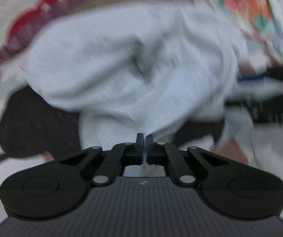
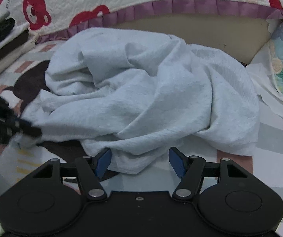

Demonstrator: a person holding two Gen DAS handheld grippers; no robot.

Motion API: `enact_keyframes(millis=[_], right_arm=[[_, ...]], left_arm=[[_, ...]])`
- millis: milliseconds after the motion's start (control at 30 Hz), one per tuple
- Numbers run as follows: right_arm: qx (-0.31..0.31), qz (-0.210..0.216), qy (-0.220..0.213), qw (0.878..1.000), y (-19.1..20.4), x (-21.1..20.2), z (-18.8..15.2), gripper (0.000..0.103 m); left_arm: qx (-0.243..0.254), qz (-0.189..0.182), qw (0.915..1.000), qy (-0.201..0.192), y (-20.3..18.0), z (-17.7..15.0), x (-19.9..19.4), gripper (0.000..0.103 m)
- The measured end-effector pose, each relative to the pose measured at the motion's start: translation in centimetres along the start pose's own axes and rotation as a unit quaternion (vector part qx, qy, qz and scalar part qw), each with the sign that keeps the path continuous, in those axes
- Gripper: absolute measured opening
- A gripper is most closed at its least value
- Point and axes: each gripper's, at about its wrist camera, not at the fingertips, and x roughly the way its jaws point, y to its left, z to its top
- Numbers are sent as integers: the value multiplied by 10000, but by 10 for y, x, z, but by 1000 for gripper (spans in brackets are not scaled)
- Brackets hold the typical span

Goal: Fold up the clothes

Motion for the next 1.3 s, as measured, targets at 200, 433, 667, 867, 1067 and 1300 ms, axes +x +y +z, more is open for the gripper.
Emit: enact_keyframes(millis=[200,433,667,867,1067,1300], right_arm=[[-424,555,-80,9975,11,-6,0,70],[-1131,123,199,9933,37,19,-7,66],[-497,626,-840,9933,12,-24,24,7],[111,791,-1351,9876,-9,-59,48,7],[104,998,-1643,9813,-19,-93,50,7],[-52,1300,-1630,9780,-29,-116,45,7]], left_arm=[[-597,137,9917,-1127,45,47,-37,1],[-955,76,9868,-1304,57,41,-31,1],[335,-1025,9840,-1419,17,13,-38,58],[1309,-1545,9681,-1475,-31,9,-46,72],[1925,-787,9669,-1479,-49,5,-39,72],[1696,-529,9661,-1873,-47,13,-50,75]])
